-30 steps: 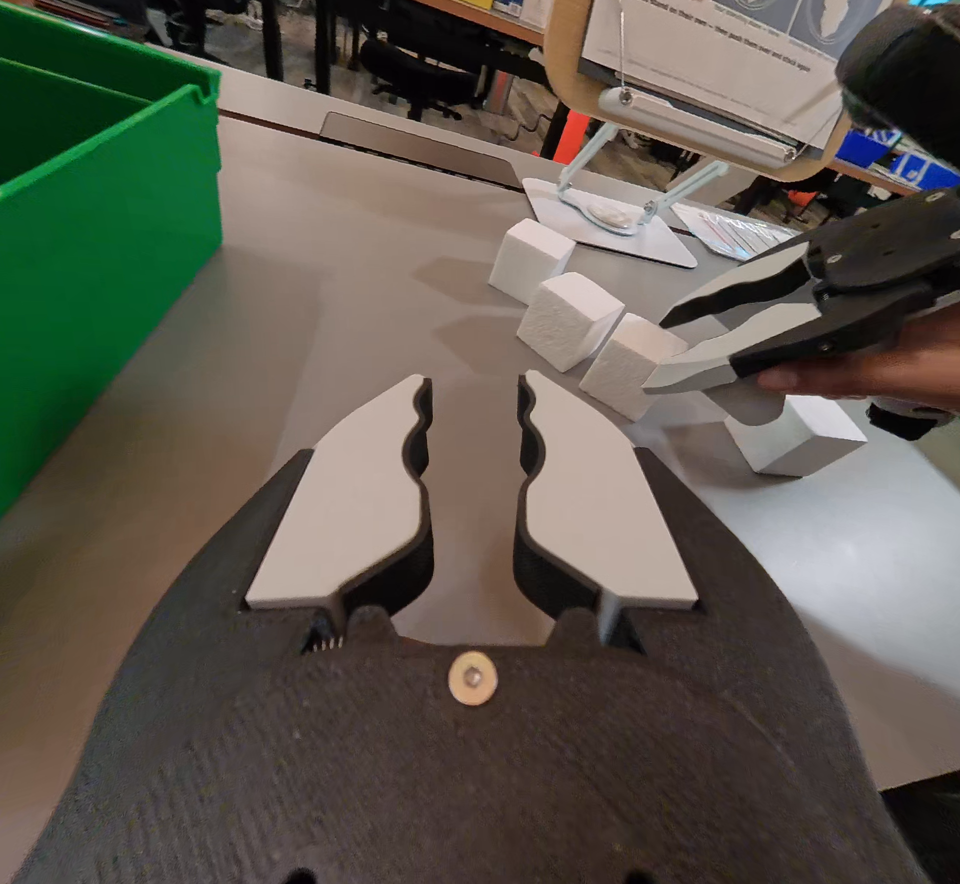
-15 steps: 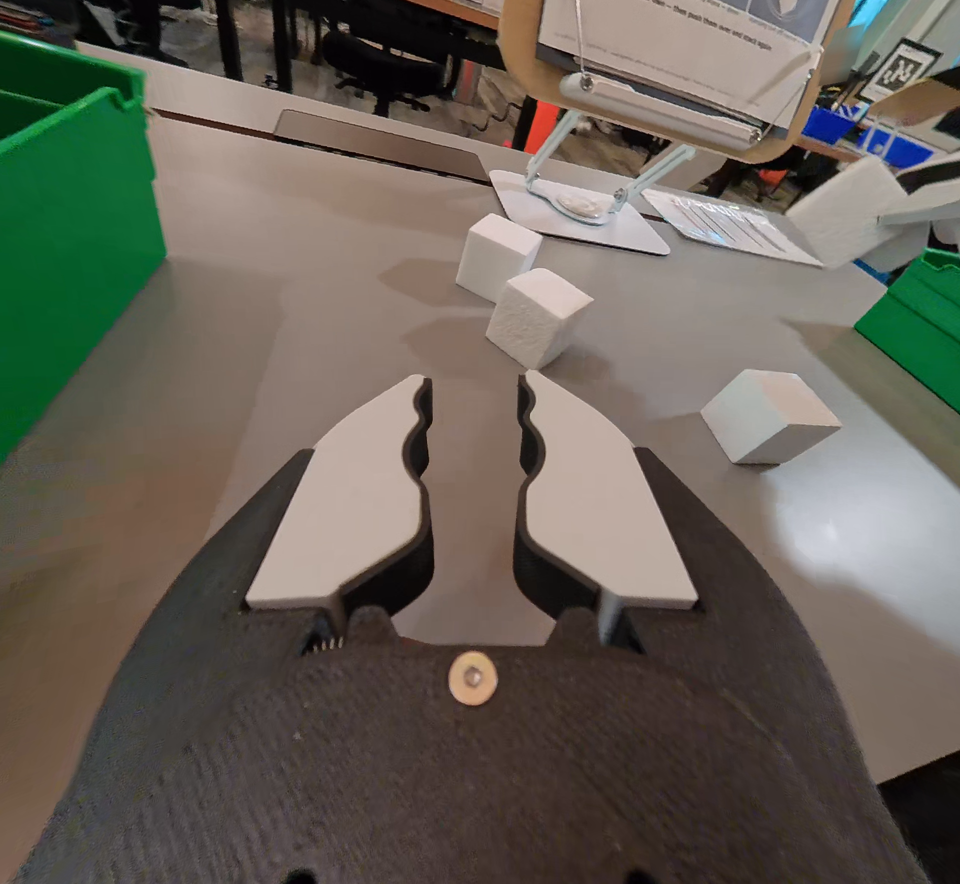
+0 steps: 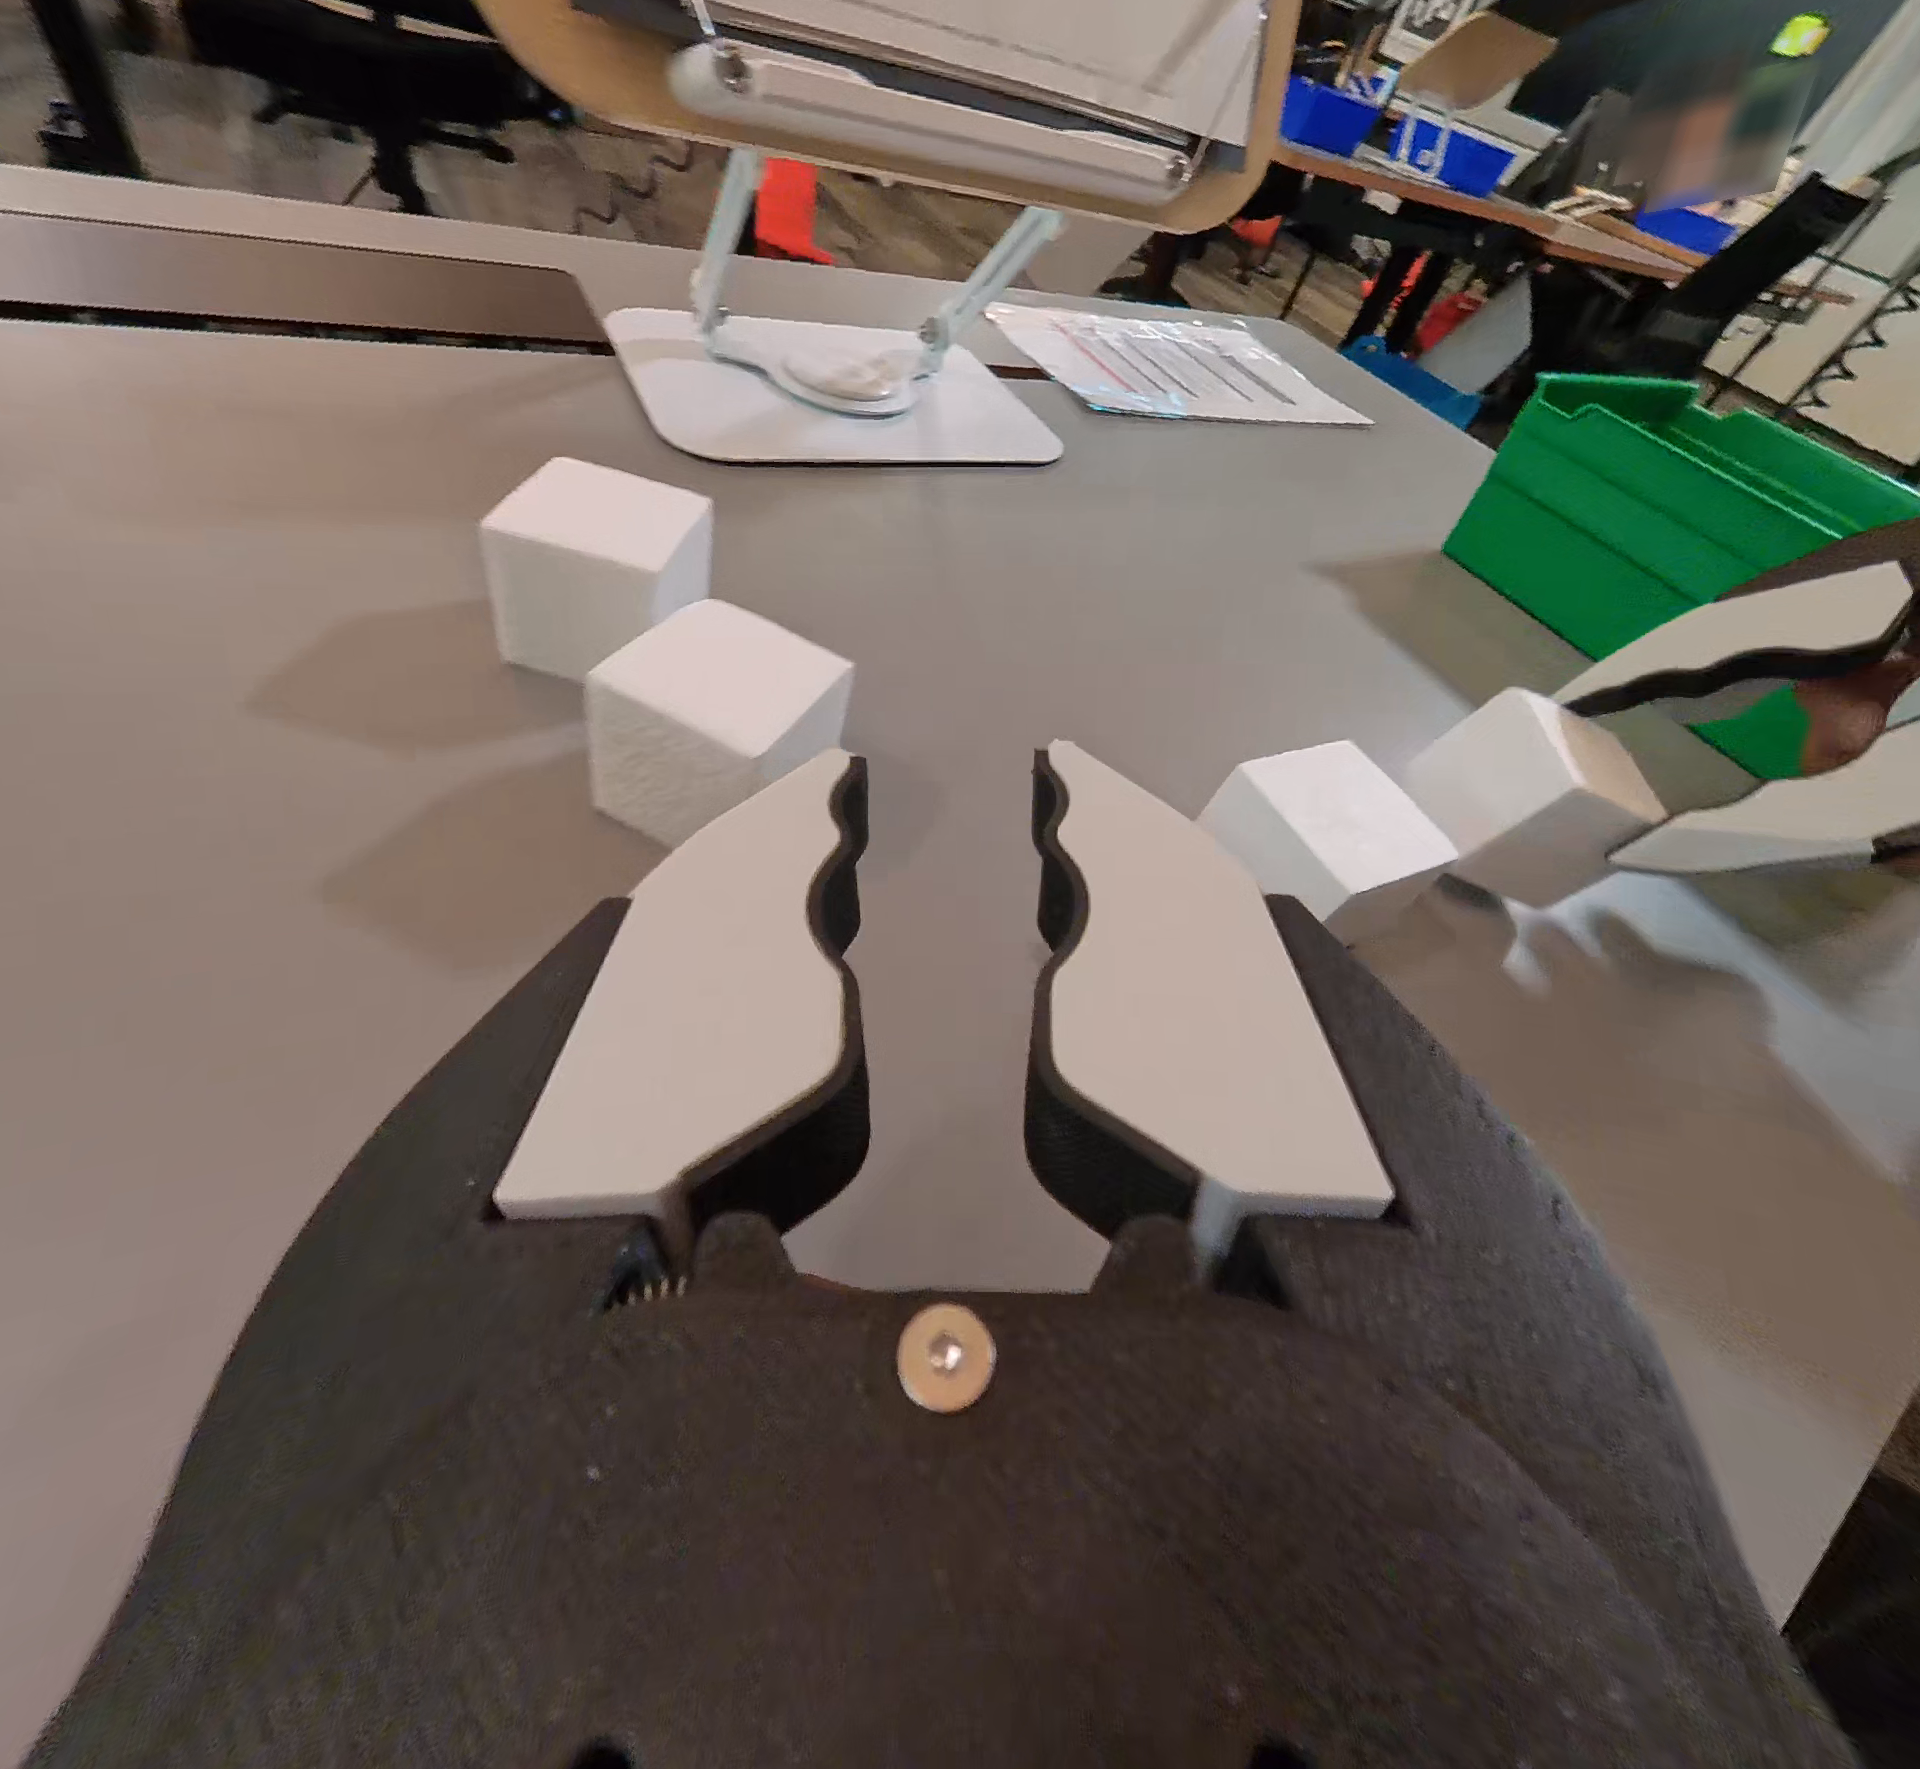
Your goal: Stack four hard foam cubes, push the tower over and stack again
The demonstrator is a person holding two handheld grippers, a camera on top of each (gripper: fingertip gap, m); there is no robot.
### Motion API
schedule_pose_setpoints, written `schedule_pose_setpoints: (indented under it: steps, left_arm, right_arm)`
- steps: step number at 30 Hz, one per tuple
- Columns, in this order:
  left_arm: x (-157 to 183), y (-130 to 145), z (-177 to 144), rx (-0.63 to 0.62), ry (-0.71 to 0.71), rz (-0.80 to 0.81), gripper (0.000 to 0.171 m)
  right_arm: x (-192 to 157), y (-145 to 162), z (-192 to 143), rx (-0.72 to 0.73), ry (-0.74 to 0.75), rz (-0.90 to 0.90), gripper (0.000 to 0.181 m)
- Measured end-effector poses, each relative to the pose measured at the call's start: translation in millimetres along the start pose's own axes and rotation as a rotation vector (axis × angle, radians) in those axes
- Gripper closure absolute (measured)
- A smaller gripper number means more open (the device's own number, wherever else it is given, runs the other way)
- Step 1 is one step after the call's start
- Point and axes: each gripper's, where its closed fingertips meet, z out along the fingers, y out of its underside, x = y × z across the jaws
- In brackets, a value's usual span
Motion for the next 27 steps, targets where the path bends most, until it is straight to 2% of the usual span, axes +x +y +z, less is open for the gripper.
schedule_pose_setpoints:
  steps: [2,4,7,9,12,15,19,23,25,26,27]
  left_arm:
    - [10.8,-0.1,11.6,-0.01,0.039,0.006,0.141]
    - [21.4,-1.5,22.0,-0.012,0.075,0.007,0.142]
    - [31.5,-17.6,30.5,0.069,0.094,0.024,0.156]
    - [38.0,-24.7,35.4,0.104,0.114,0.04,0.154]
    - [45.6,-22.0,46.7,0.082,0.139,0.039,0.149]
    - [48.3,-24.8,52.1,0.094,0.14,0.038,0.149]
    - [49.7,-22.2,53.5,0.08,0.151,0.028,0.148]
    - [47.2,-18.8,50.7,0.065,0.153,0.002,0.147]
    - [43.3,-18.2,47.1,0.064,0.14,0.002,0.147]
    - [41.0,-18.3,45.0,0.065,0.132,0.003,0.147]
    - [38.7,-18.4,42.9,0.067,0.124,0.003,0.147]
  right_arm:
    - [-10.6,-1.3,-1.3,0.008,-0.006,0.031,0.123]
    - [-10.2,-6.7,-1.9,0.038,0.056,0.071,0.098]
    - [-17.0,-14.4,-12.4,0.083,0.095,0.108,0.091]
    - [-14.8,-16.5,-25.6,0.139,0.13,0.138,0.089]
    - [-6.3,-17.0,-49.3,0.258,0.191,0.194,0.095]
    - [-18.4,-10.4,-56.6,0.361,0.135,0.321,0.097]
    - [-30.1,12.5,-41.2,0.282,0.142,0.312,0.096]
    - [-32.3,11.1,-25.8,0.274,0.092,0.31,0.098]
    - [-30.3,16.0,-15.8,0.207,0.107,0.301,0.109]
    - [-31.7,18.1,-11.8,0.171,0.096,0.286,0.118]
    - [-30.0,18.3,-9.9,0.154,0.101,0.276,0.135]
